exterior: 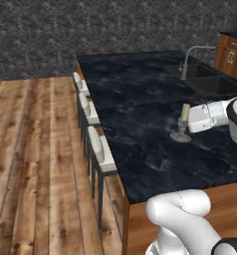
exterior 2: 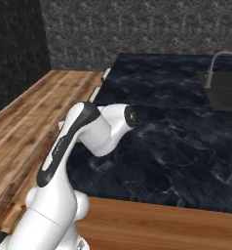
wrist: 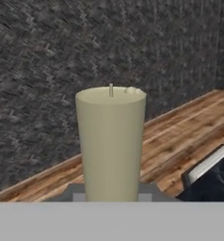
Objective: Get the candle and the liquor from the cabinet and move them to the dining counter.
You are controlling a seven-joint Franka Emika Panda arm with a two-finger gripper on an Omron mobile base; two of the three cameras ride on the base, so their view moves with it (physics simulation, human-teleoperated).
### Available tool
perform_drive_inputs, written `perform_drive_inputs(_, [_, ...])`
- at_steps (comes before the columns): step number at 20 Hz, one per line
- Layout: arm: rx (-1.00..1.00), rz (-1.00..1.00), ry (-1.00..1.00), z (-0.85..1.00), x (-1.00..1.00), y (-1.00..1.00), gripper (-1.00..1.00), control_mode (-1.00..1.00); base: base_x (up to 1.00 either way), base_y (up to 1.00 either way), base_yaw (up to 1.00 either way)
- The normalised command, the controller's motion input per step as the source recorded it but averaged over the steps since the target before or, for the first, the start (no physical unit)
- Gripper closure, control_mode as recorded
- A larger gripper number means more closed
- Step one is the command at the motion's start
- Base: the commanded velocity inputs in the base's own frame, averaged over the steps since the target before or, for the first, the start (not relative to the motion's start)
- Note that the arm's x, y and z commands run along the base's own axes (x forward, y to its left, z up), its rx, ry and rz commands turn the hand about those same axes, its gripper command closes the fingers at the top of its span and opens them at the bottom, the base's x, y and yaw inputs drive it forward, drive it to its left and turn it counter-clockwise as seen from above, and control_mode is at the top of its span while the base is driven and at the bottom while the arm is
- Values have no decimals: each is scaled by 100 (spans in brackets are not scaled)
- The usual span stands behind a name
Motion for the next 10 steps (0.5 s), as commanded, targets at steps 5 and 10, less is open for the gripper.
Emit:
perform_drive_inputs(5, [-9, 0, -9, -38, 49, 9, 100, -100, 0, 0, 0])
perform_drive_inputs(10, [-2, 0, -4, -35, 60, 5, 100, -100, 0, 0, 0])
